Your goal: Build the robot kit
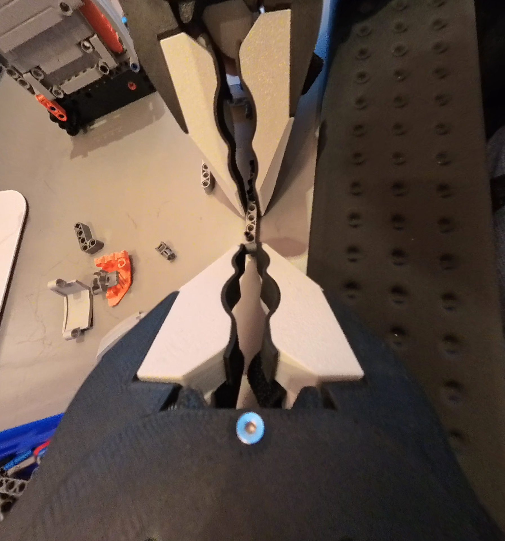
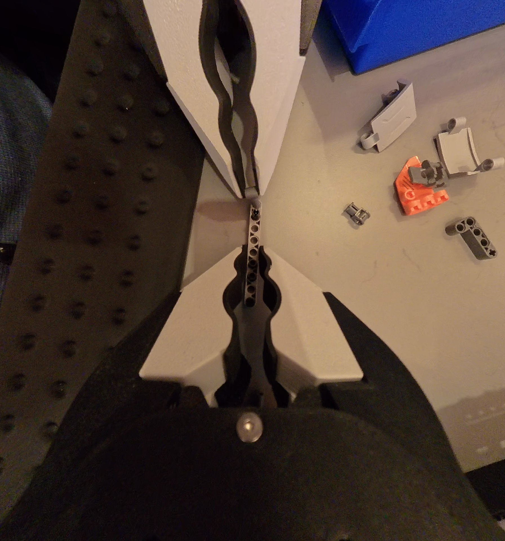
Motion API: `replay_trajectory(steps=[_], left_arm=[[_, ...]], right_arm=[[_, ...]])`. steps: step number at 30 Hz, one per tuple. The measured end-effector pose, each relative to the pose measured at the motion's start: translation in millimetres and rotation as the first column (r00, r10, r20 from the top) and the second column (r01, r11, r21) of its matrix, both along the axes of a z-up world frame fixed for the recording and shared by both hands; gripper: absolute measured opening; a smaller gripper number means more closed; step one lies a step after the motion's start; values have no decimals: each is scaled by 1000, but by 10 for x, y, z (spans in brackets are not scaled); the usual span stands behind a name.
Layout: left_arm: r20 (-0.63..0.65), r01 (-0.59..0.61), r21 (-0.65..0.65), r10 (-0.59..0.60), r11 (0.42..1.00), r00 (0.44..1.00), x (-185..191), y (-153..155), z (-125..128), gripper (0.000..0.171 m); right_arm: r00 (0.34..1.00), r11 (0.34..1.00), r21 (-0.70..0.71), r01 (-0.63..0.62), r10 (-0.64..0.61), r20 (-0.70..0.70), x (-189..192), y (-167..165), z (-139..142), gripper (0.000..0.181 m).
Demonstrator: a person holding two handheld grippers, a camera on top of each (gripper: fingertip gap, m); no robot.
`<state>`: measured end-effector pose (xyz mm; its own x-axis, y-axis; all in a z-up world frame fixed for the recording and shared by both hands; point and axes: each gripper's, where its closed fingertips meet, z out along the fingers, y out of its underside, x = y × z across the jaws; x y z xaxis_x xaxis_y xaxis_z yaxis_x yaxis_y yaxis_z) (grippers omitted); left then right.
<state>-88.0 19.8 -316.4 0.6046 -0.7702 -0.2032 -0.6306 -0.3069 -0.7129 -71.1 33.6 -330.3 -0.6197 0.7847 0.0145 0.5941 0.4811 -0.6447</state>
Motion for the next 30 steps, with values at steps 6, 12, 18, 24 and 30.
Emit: replay_trajectory(steps=[6,12,18,24,30], left_arm=[[-26,-5,-84,3,996,1000,14,-17,0,5],[-56,3,-181,-14,983,998,21,-10,2,5],[-114,19,-235,-47,972,992,55,0,-3,5],[-59,22,-236,-37,972,998,62,16,-5,5],[60,24,-222,-10,975,998,57,-5,6,5]], right_arm=[[1000,1000,-6,-8,8,4,7,-9,-1,5],[1000,1000,-4,-12,12,7,9,-11,-2,4],[1000,1000,-4,-16,16,9,11,-13,-3,4],[1000,1000,-7,-19,19,6,12,-16,-3,5],[1000,1000,-17,-25,25,4,12,-30,-3,5]])
